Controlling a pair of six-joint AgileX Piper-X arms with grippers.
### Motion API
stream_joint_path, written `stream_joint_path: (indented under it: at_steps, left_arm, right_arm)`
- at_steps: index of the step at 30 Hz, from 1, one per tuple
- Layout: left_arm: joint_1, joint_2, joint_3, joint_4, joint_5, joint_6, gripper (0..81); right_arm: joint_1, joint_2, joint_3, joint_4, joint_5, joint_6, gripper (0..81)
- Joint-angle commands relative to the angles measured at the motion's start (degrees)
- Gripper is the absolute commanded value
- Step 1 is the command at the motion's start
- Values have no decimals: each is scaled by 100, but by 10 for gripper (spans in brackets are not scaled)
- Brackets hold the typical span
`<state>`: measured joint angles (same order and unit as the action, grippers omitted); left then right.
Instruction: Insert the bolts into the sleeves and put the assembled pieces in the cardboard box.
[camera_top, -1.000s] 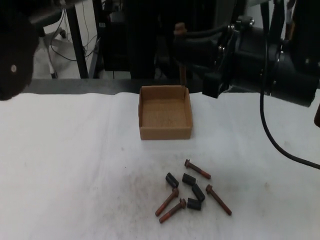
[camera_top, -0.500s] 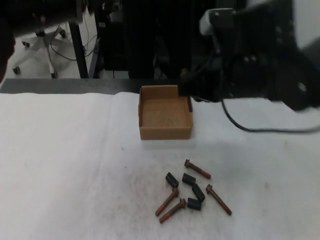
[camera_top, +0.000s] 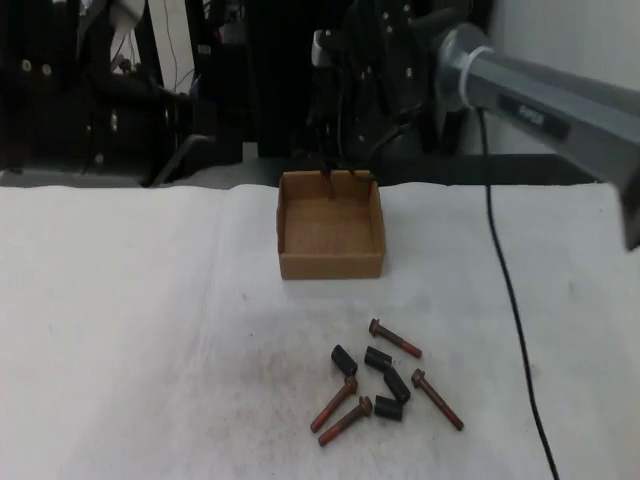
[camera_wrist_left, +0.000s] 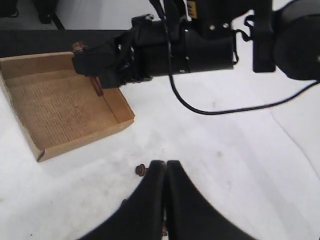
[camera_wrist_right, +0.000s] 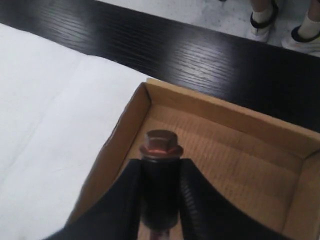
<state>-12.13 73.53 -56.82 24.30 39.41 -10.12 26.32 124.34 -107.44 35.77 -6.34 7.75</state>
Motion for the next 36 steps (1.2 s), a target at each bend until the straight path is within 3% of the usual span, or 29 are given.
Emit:
stream_joint_path:
  at_steps: [1,8,10,14,16,20,27,30,36]
  left_arm:
    - [16,-68,-40,79,-38,117,3]
    - [16,-68,-40,78,-116,181,3]
    - [16,-68,-40,78,-171,315,3]
    - [16,-68,-40,78,-170,384,3]
    - [16,-68,-40,78,-170,384,3]
    - [16,-68,-40,78,-170,398,3]
    - [-100,-68,-40,314,-162,427,3]
    - [-409,-68,-40,568,-344,282,3]
    - [-1471,-68,-40,794,-1569,416,3]
  right_arm:
    - [-113,521,-709,360,43,-25,8]
    - [-187,838,-745,427,43,-52,22]
    - [-189,900,-745,404,29,-102,90]
    - [-189,958,-745,407,0,-179,328]
    - [-189,935,-763,430,0,-179,384]
    - [-228,684,-781,563,0,-179,334]
    - [-341,-278,-781,1214,0,-130,116]
    - [-373,-702,-741,2116,14,-286,6]
    - [-420,-1425,105,3296,40,-775,8]
